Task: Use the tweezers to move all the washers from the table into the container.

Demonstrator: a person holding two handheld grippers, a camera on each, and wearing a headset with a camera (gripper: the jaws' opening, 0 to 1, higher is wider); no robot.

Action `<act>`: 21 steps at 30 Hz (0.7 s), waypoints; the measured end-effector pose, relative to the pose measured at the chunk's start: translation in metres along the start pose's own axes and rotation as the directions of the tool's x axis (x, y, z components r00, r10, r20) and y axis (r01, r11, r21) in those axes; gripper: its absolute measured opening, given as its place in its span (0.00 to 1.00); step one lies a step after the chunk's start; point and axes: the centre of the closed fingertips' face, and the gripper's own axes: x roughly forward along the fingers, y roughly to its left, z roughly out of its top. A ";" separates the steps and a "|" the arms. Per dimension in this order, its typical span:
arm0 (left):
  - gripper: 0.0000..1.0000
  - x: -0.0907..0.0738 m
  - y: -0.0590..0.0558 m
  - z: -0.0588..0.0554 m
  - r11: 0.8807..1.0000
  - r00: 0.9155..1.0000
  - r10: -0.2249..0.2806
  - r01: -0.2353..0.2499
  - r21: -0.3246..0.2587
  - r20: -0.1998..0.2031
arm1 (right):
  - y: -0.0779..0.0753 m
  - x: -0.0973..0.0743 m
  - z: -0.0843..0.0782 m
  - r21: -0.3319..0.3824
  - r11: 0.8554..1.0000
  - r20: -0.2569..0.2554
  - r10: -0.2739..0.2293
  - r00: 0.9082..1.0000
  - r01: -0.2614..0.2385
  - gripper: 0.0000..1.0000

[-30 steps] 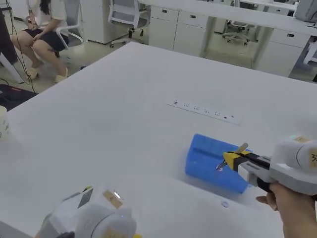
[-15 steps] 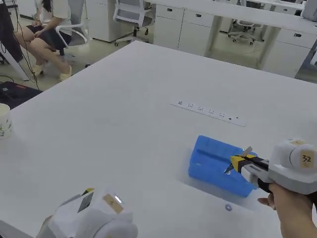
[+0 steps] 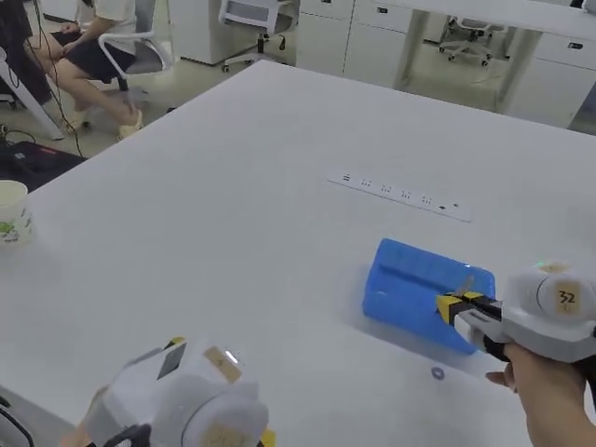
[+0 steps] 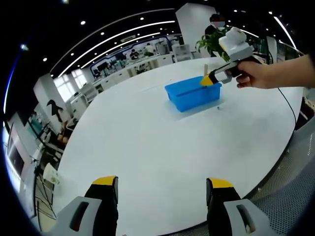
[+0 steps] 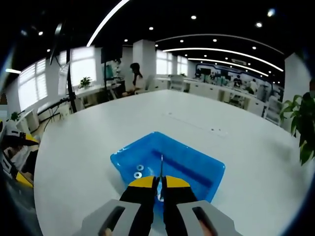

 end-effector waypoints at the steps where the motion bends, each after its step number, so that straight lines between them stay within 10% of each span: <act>1: 0.74 0.000 0.000 0.000 1.000 1.000 -0.001 0.001 0.000 -0.001 | 0.000 0.000 0.000 0.002 1.000 0.000 0.001 1.000 -0.001 0.01; 21: 0.74 -0.001 0.001 0.003 1.000 1.000 0.007 -0.007 -0.008 0.014 | 0.004 -0.012 0.012 -0.050 0.999 0.036 0.018 0.999 -0.016 0.02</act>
